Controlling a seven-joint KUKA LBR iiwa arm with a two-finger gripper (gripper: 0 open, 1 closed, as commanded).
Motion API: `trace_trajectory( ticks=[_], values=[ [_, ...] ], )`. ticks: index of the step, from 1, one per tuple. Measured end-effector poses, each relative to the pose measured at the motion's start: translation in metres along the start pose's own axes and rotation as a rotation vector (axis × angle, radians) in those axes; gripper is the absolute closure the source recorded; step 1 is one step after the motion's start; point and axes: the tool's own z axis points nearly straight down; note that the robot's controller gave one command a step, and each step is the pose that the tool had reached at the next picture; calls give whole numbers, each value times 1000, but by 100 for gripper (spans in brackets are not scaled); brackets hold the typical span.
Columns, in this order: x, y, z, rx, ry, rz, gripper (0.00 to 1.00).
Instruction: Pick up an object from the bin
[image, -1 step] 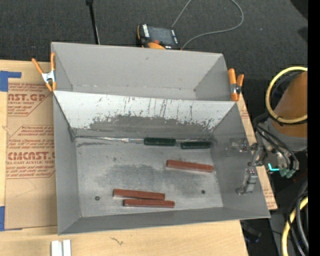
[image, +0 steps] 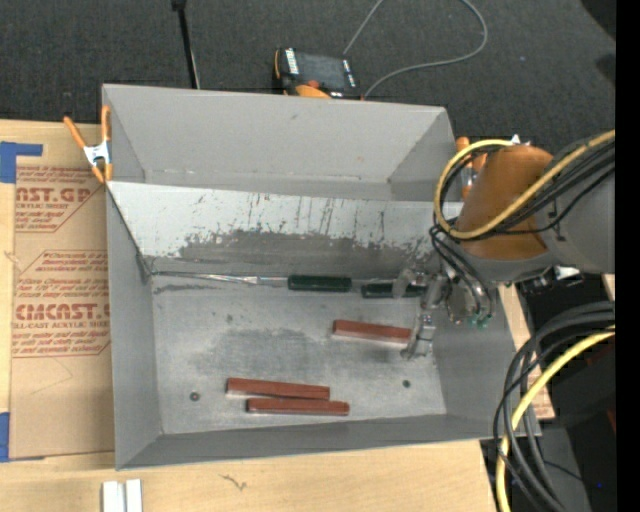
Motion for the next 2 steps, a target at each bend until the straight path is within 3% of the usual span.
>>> trace_trajectory(
  ticks=[1, 2],
  values=[
    [-12, 42, 35, 2, -5, -160, 0],
    [-13, 41, 33, 3, -10, -159, 100]
  ],
)
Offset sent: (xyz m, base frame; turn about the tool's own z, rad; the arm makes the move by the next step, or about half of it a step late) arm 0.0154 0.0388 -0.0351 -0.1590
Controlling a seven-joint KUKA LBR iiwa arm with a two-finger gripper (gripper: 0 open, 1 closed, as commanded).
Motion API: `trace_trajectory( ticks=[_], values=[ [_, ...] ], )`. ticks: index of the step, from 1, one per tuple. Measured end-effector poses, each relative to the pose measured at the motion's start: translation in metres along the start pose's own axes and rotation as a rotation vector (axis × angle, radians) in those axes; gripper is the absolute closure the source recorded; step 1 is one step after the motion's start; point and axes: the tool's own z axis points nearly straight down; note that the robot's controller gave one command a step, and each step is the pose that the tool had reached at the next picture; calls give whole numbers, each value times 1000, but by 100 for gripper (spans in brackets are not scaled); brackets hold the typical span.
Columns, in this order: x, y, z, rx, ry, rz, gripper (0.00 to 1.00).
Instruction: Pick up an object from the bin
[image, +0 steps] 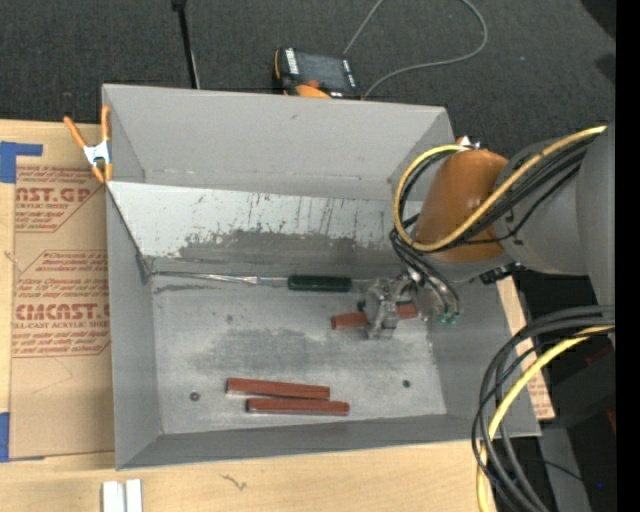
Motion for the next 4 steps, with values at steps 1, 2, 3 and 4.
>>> trace_trajectory(
  ticks=[1, 2, 3, 4],
  values=[
    [-6, -2, -40, -1, 3, 188, 100],
    [-5, -3, -39, 0, 6, 188, 0],
    [-5, 5, 6, -1, 11, 173, 0],
    [-6, 5, 3, 0, 7, 173, 100]
  ],
)
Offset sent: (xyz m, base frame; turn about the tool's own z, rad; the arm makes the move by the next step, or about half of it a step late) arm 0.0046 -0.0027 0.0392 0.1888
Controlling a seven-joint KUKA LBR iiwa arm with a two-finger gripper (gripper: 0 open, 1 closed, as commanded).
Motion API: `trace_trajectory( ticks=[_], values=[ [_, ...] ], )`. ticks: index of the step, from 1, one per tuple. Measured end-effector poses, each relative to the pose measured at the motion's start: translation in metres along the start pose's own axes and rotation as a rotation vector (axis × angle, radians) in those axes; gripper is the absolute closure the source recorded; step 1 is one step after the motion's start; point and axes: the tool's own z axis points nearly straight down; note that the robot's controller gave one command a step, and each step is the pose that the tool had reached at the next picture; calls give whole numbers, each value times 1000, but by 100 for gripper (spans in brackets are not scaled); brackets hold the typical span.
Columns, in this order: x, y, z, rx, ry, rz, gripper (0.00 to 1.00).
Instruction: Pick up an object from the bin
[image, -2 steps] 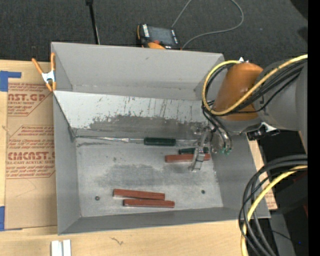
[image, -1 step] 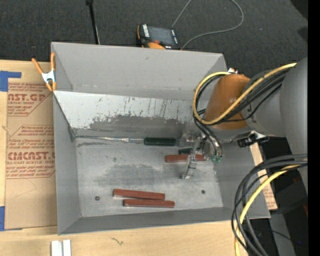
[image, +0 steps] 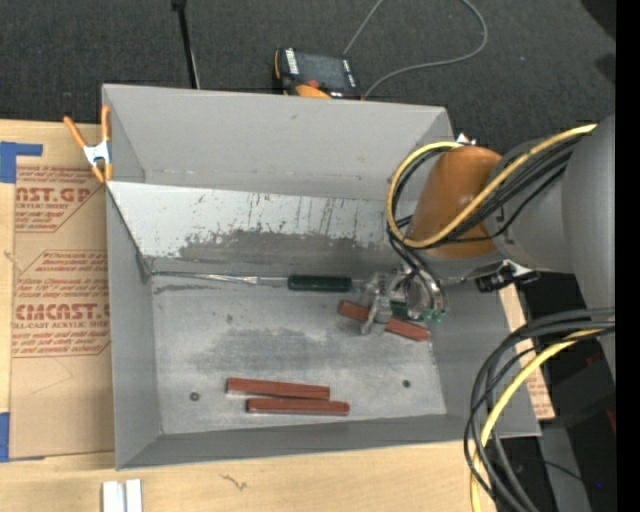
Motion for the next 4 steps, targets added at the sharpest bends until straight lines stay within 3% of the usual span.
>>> trace_trajectory(
  ticks=[1, 2, 3, 4],
  values=[
    [21, -36, -124, 1, -8, -1, 100],
    [86, -55, -99, -1, 5, -169, 100],
    [85, -55, -100, -1, 1, -170, 0],
    [91, -42, -4, -2, 1, -553, 0]
  ],
)
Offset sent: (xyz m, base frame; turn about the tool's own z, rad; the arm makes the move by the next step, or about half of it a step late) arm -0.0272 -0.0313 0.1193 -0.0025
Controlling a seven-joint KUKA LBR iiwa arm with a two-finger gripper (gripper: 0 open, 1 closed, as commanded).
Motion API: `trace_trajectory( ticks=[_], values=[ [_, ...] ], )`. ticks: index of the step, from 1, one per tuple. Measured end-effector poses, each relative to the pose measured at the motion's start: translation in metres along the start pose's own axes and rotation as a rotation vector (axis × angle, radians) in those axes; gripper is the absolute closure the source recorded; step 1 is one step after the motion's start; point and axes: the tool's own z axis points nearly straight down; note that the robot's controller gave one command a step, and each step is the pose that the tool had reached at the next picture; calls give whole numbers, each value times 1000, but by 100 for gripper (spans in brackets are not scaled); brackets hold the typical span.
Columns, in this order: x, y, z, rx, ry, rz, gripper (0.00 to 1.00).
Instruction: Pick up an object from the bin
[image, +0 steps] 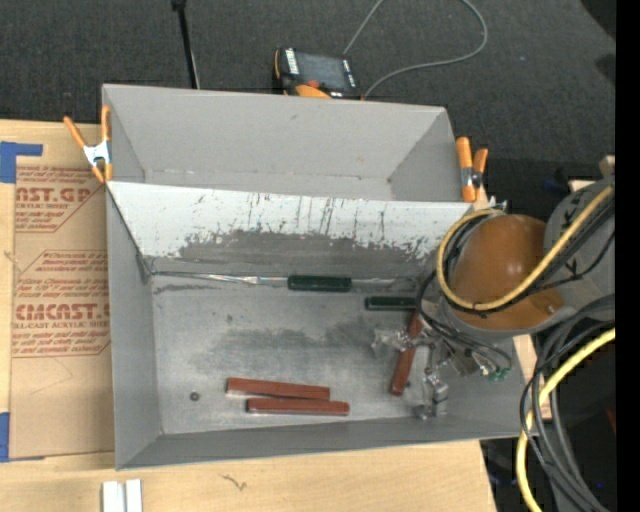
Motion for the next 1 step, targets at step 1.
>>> trace_trajectory(
  ticks=[1],
  values=[
    [0, 0, -1, 0, 0, -1, 100]
  ],
)
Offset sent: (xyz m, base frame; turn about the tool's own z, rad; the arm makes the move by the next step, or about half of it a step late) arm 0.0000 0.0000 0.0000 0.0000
